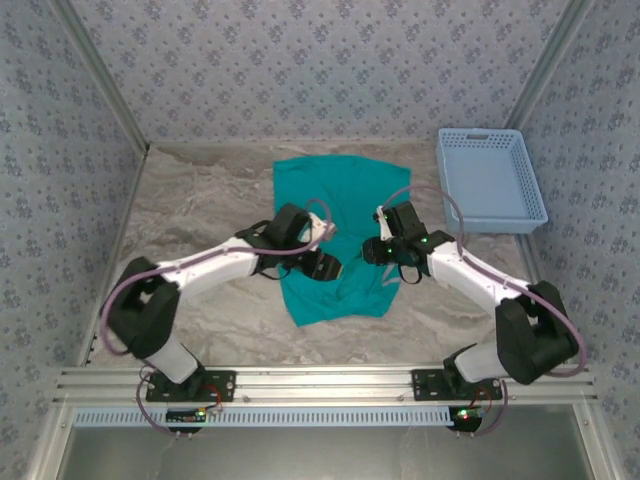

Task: Fold the inside-out t-shirt

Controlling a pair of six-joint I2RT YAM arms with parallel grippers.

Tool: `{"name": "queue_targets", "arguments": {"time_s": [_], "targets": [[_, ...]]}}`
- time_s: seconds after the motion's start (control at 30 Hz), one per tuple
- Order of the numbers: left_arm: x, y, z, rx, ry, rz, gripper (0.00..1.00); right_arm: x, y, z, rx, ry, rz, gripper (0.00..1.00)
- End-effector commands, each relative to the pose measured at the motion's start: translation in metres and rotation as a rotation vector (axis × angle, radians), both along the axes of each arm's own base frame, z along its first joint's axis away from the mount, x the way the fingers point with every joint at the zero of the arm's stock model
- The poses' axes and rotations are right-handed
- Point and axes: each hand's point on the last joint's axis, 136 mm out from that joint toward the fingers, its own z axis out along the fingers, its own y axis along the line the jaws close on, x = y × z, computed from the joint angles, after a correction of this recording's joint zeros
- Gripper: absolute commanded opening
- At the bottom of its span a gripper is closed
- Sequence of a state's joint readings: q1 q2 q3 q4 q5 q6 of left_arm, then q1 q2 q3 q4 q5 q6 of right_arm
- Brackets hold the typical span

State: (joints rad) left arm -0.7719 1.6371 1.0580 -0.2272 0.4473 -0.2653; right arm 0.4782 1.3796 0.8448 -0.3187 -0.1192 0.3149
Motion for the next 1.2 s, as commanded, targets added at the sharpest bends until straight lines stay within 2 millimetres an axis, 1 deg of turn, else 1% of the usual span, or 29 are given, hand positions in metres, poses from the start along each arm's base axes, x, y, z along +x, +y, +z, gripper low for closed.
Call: {"name": "queue_targets", "arguments": {"time_s": [0.0, 0.13, 0.2, 0.23, 0.27, 0.3, 0.33, 0.37, 0.4, 0.43, 0.47, 0.53, 0.6, 0.67, 0.73, 0.77, 0.83, 0.87, 0.93, 0.97, 1.07, 1.1, 1.13, 1.17], "targets": [[0.003, -0.019, -0.018, 0.061, -0.050, -0.096, 0.60, -0.021, 0.006, -0.021, 0.070, 0.118, -0.034, 0.41], [0.013, -0.023, -0.051, 0.164, -0.036, -0.070, 0.62, -0.013, 0.009, -0.034, 0.102, 0.141, -0.067, 0.42], [0.017, -0.022, -0.065, 0.206, -0.035, -0.055, 0.62, -0.010, 0.010, -0.045, 0.083, 0.159, -0.073, 0.42], [0.018, -0.022, -0.070, 0.218, -0.031, -0.054, 0.62, -0.008, 0.010, -0.049, 0.078, 0.163, -0.077, 0.42], [0.021, -0.021, -0.074, 0.238, -0.030, -0.041, 0.60, -0.006, 0.010, -0.054, 0.070, 0.161, -0.078, 0.40], [0.026, -0.018, -0.076, 0.258, -0.033, -0.017, 0.48, -0.005, 0.010, -0.057, 0.063, 0.162, -0.075, 0.33], [0.029, -0.016, -0.075, 0.259, -0.030, -0.004, 0.31, -0.005, 0.008, -0.059, 0.049, 0.162, -0.079, 0.25], [0.031, -0.014, -0.069, 0.243, -0.027, 0.013, 0.17, -0.005, 0.005, -0.058, 0.032, 0.153, -0.078, 0.17], [0.033, -0.012, -0.060, 0.216, -0.030, 0.025, 0.05, -0.007, 0.001, -0.057, 0.011, 0.146, -0.080, 0.11], [0.033, -0.010, -0.051, 0.189, -0.033, 0.029, 0.00, -0.009, -0.004, -0.056, -0.007, 0.138, -0.082, 0.04], [0.033, -0.004, -0.042, 0.161, -0.034, 0.038, 0.00, -0.011, -0.009, -0.054, -0.025, 0.128, -0.083, 0.00], [0.026, 0.005, -0.027, 0.105, -0.015, 0.035, 0.00, -0.016, -0.018, -0.053, -0.055, 0.125, -0.087, 0.00], [0.015, 0.010, -0.015, 0.025, 0.040, 0.033, 0.00, -0.020, -0.027, -0.056, -0.083, 0.124, -0.090, 0.00], [0.006, 0.009, -0.008, -0.080, 0.104, 0.043, 0.00, -0.024, -0.033, -0.062, -0.110, 0.132, -0.093, 0.00], [-0.004, 0.007, -0.006, -0.171, 0.160, 0.040, 0.00, -0.028, -0.038, -0.067, -0.136, 0.136, -0.088, 0.00], [-0.008, 0.006, -0.007, -0.190, 0.179, 0.035, 0.02, -0.029, -0.040, -0.067, -0.147, 0.133, -0.088, 0.00], [-0.013, 0.008, -0.016, -0.208, 0.204, 0.051, 0.06, -0.031, -0.042, -0.065, -0.167, 0.119, -0.077, 0.00], [-0.013, 0.009, -0.021, -0.214, 0.213, 0.064, 0.11, -0.032, -0.042, -0.063, -0.174, 0.110, -0.075, 0.00], [-0.016, 0.012, -0.031, -0.214, 0.231, 0.086, 0.28, -0.035, -0.040, -0.059, -0.179, 0.101, -0.053, 0.00], [-0.016, 0.014, -0.037, -0.199, 0.235, 0.100, 0.33, -0.037, -0.037, -0.057, -0.177, 0.099, -0.033, 0.00], [-0.010, 0.020, -0.043, -0.159, 0.203, 0.130, 0.34, -0.042, -0.034, -0.052, -0.193, 0.096, -0.004, 0.00], [-0.006, 0.021, -0.042, -0.144, 0.183, 0.143, 0.31, -0.041, -0.036, -0.049, -0.204, 0.086, -0.008, 0.00], [-0.002, 0.023, -0.041, -0.124, 0.159, 0.153, 0.26, -0.040, -0.038, -0.046, -0.213, 0.073, -0.019, 0.00], [0.001, 0.024, -0.039, -0.109, 0.142, 0.159, 0.20, -0.039, -0.039, -0.041, -0.211, 0.060, -0.026, 0.03]]}}
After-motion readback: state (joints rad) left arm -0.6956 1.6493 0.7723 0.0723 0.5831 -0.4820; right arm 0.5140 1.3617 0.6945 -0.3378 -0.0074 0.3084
